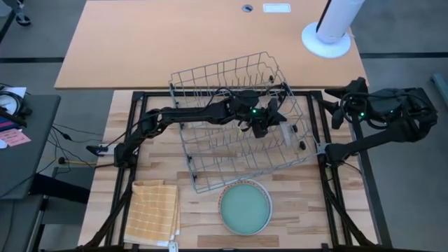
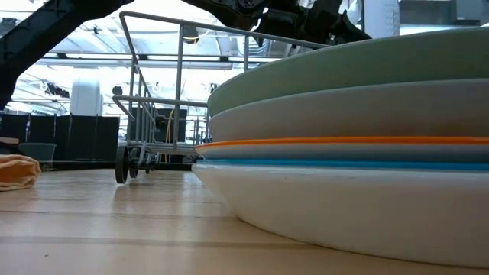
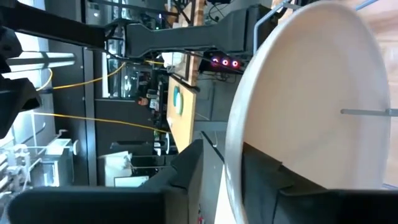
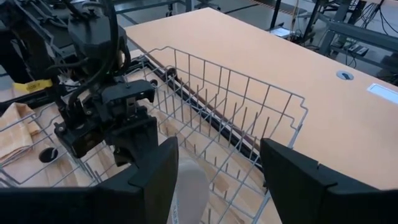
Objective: Sort dishes
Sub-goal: Put the light brown plate in the dish rack, then put the green plate in the dish rack
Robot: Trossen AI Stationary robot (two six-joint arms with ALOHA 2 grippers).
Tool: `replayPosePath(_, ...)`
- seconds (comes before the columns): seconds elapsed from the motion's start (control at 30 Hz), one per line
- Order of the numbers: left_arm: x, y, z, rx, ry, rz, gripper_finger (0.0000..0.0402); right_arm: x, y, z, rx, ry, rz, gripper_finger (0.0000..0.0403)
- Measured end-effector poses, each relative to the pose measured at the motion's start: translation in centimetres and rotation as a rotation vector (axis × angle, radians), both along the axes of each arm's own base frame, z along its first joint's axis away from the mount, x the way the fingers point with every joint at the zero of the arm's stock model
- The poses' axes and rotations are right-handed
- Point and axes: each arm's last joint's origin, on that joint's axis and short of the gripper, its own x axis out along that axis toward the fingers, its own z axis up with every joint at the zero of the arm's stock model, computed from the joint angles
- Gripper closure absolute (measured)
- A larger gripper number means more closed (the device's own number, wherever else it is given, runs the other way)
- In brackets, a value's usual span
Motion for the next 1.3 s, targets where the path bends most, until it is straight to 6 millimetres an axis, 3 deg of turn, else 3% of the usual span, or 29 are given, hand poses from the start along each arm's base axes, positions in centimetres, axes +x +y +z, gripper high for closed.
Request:
replayPosePath(0.53,-0.1,-0.6,-0.7,-0.033,0.083,0.001,0.0243,0.0,0.0,-0.1,0.008,0.01,0.015,0.0175)
replayPosePath(0.9,-0.5,-1.9,-0.9,-0.069,0.183,0.022,0.0235,-0.1,0.0,-0.1,0.007,0.015,0.015,0.0175)
replayPosePath(1.13,-1.0,-3.1,-0.3,-0.085,0.223,0.015,0.0234,0.0,0.0,-0.1,0.007,0.015,0.016,0.0175)
replayPosePath(1.3,-2.6,-4.6,1.9,-0.151,0.272,0.078,0.0234,0.2,0.1,-0.4,0.012,0.025,0.023,0.0175)
